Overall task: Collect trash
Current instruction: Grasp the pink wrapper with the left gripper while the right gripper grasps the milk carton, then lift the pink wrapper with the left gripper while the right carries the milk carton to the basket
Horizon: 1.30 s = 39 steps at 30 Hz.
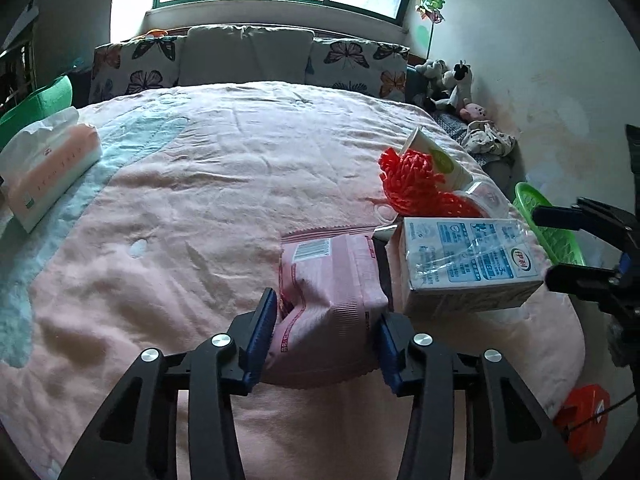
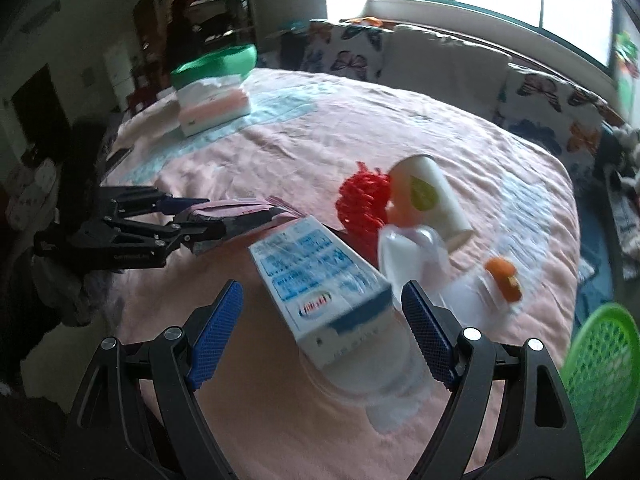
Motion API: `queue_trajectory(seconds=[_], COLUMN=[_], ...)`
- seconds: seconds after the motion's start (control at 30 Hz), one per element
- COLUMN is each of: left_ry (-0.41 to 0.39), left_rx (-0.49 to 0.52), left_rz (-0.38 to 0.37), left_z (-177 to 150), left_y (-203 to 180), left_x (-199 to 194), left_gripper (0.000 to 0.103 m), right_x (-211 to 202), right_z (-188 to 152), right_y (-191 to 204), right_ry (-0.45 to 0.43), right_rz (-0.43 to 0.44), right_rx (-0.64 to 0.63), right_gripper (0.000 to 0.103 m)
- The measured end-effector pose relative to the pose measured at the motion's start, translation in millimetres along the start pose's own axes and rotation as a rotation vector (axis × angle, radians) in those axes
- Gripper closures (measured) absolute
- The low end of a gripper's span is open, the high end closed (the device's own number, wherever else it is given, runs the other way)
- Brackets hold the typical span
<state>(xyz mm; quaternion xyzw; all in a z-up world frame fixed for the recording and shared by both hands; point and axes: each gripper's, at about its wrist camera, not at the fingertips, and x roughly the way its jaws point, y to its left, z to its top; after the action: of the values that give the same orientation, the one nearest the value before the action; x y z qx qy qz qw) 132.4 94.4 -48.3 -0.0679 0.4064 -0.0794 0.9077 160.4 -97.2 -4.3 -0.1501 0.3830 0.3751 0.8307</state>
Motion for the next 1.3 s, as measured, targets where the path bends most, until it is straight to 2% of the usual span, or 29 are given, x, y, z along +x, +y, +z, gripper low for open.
queue_trajectory(seconds=[0.23,0.5,0.8,0.93,1.1,1.3], left_ry=[-0.007,-0.012,-0.007,-0.006,-0.011,-0.049], left_rx=[-0.002,0.004,-0.001,-0.005,-0.008,-0.019], left_rz=[-0.004,0.01,0.011,0.009,0.006,0.0], left_z=[2.1,5.1,2.3,2.3,2.0,5.7], left_y=[11.5,20.9,30.3,31.4,31.3,29.0], left_x=[-6.6,-9.2,-6.7,-5.8,-6.3,-19.3], left_gripper=[0.06,0.06,0.06,0.06,0.061,0.062], right_x=[24.3,58.7,91.4,99.9,89.1,55.7], right_z=[18.4,33.9,41.7,39.1,36.3,30.7], right_y=[13.4,24.9,32.7,34.4,36.0,31.0], right_ry=[0.057,0.163,0.261,0.302,0.28,0.199], right_rz=[0.041,0.088,0.089,0.074,0.062,0.043], right_rx=[-0.116,-0.214,-0.311,-0.34,-0.339,-0.24], right_gripper=[0.022,0.022,0.022,0.029,0.031,0.031])
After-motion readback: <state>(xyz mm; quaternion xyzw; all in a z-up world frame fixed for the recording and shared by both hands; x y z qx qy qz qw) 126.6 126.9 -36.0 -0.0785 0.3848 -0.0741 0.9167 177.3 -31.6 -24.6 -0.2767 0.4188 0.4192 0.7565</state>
